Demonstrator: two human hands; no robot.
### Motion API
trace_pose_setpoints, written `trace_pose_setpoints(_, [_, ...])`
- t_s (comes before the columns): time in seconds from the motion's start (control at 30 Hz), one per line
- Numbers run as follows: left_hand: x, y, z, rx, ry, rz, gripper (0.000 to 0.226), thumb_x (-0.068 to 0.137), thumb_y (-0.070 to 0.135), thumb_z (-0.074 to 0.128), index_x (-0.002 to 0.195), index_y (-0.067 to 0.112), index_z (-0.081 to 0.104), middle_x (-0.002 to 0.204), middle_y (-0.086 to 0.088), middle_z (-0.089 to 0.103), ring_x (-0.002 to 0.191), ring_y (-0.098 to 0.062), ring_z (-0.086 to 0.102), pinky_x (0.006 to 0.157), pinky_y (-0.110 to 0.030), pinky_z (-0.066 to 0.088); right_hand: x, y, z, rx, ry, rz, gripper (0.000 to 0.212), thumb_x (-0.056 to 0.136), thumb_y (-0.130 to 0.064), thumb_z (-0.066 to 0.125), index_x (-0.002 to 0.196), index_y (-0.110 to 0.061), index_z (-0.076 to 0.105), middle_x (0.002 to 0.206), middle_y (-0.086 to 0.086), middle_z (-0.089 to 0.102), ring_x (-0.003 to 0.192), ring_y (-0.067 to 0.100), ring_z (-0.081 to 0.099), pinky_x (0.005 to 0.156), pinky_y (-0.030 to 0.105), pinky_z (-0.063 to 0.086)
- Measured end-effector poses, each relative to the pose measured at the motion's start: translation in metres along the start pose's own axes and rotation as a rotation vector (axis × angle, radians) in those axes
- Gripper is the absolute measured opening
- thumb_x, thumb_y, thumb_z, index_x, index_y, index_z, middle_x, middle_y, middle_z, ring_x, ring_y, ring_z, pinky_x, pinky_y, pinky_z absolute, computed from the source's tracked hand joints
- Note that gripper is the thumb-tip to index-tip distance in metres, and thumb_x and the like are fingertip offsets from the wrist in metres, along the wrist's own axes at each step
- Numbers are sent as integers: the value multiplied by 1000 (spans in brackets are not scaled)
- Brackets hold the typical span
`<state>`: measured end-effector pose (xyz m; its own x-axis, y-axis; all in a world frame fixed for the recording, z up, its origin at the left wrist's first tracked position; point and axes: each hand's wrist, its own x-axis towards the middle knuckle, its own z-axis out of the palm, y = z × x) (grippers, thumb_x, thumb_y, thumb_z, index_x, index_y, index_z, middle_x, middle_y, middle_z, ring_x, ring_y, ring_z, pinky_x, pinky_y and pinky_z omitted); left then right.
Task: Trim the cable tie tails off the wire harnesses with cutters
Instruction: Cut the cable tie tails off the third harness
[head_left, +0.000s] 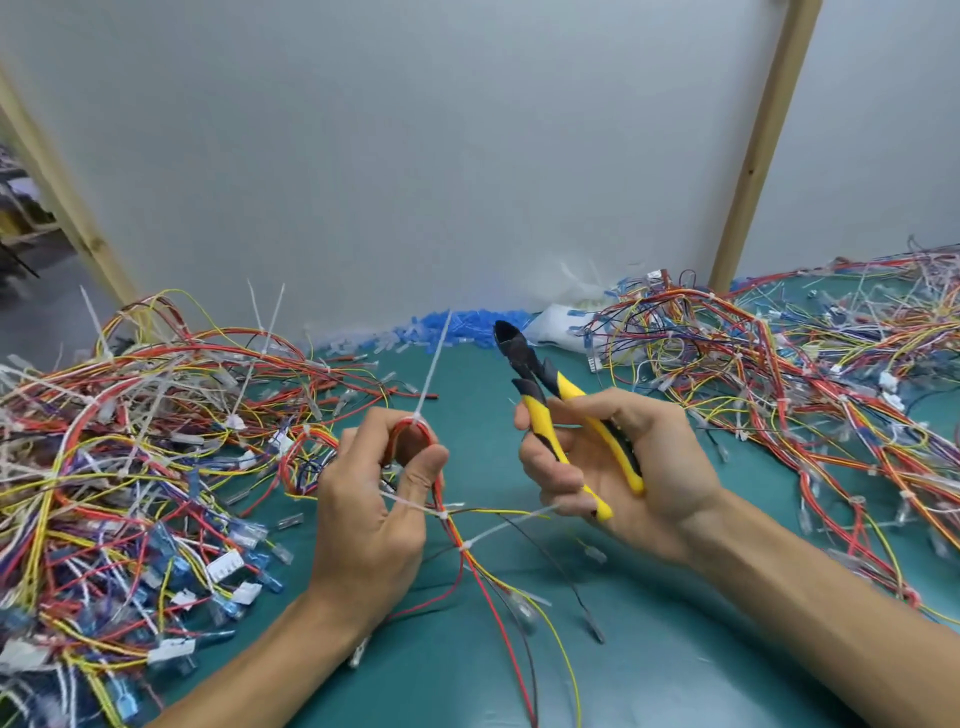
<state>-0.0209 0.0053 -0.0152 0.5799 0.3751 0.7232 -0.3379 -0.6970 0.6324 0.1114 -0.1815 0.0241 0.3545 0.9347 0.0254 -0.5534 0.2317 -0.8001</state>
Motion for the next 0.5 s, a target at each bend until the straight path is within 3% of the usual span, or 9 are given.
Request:
trace_pose_setpoints(0.1, [0, 1, 0, 11, -5, -1, 17, 102, 43, 60, 91, 32, 56, 77, 8, 58, 75, -34, 56, 69, -56, 45, -2, -2, 2, -55, -61, 3, 32, 98, -23, 40, 111, -4, 63, 79, 14, 52, 63, 19, 42, 52, 28, 37])
trace_pose_setpoints(0.2, [-1, 0, 1, 4, -5, -12, 18, 102, 43, 61, 92, 28, 57, 77, 7, 60, 76, -36, 57, 68, -55, 48, -3, 0, 4, -181, -63, -39, 40, 92, -30, 54, 122, -6, 64, 92, 17, 56, 75, 25, 52, 64, 34, 43])
trace_pose_setpoints(0.3, [-2, 0, 1, 5, 0, -12, 16, 102, 42, 62, 93, 29, 58, 79, 7, 61, 78, -36, 59, 70, -55, 49, -3, 4, 7, -341, 67, -85, 34, 84, -33, 68, 108, -9, 70, 77, 12, 52, 62, 22, 46, 55, 32, 37])
trace_pose_setpoints(0.4, [-2, 0, 0, 10, 10, -4, 15, 101, 40, 62, 93, 28, 58, 79, 7, 61, 78, -35, 59, 71, -55, 48, -2, 7, 8, -673, 207, -223, 27, 84, -27, 72, 101, -6, 69, 73, 8, 56, 61, 22, 49, 55, 31, 41])
trace_pose_setpoints(0.5, [-1, 1, 0, 11, 19, -6, 16, 101, 39, 62, 93, 25, 58, 79, 7, 62, 77, -35, 59, 69, -54, 50, -5, 12, 9, -1137, 317, -379, 31, 79, -32, 82, 107, -26, 71, 84, -6, 65, 73, 12, 56, 67, 27, 47])
